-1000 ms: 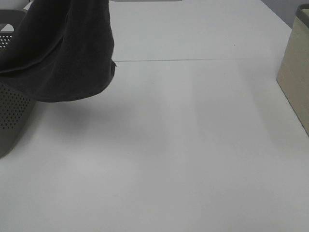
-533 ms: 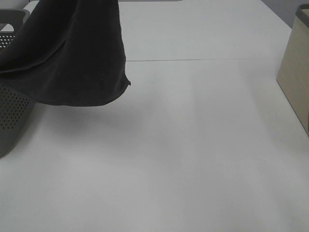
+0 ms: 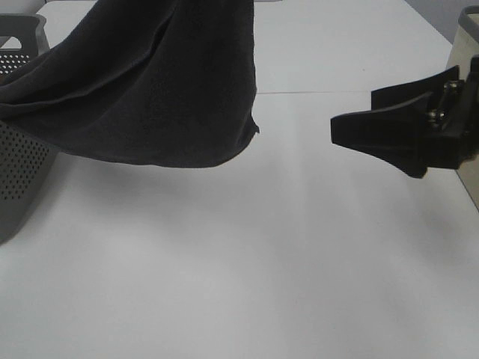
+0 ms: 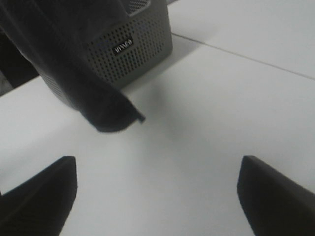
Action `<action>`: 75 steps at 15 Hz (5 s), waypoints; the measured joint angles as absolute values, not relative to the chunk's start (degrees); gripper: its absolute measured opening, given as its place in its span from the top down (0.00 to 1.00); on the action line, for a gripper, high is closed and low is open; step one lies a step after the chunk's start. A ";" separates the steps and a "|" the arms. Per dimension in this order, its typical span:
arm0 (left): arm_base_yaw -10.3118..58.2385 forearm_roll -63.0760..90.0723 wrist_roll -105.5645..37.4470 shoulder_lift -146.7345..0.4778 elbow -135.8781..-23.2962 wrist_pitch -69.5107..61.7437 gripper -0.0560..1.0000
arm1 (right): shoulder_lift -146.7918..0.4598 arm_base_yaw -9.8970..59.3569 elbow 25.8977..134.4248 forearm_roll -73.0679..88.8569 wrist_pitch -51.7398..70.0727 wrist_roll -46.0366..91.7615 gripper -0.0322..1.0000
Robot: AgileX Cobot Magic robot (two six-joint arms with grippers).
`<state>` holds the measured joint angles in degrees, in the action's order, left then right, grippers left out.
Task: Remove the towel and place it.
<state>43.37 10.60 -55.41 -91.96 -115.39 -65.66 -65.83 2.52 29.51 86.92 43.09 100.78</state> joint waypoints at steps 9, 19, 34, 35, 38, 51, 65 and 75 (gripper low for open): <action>43.37 16.56 -61.88 -91.96 -115.39 -64.74 0.95 | -85.26 7.51 38.04 94.60 67.44 119.23 0.15; 43.37 9.34 -61.88 -92.02 -115.39 -59.70 0.95 | -85.89 15.58 42.11 81.99 62.74 110.75 0.33; 43.37 9.11 -58.27 -92.02 -115.39 -59.70 0.95 | -85.77 15.58 42.63 86.69 53.11 87.32 0.96; 43.37 9.05 -58.27 -92.02 -115.39 -59.76 0.95 | -85.26 15.58 43.14 84.80 51.51 82.85 0.96; 43.37 7.51 -59.01 -92.02 -115.39 -59.76 0.95 | -82.22 15.58 50.13 68.58 48.64 63.08 0.96; 37.07 2.98 -58.90 -98.03 -115.39 -30.25 0.95 | -85.03 15.58 104.74 1.09 53.63 10.54 0.96; 32.09 7.45 -46.24 -108.98 -115.39 13.35 0.95 | -93.91 15.58 111.90 -13.12 30.02 4.47 0.96; 22.92 2.92 -37.64 -113.90 -115.39 20.57 0.95 | -100.78 15.76 111.90 -13.06 9.51 1.32 0.96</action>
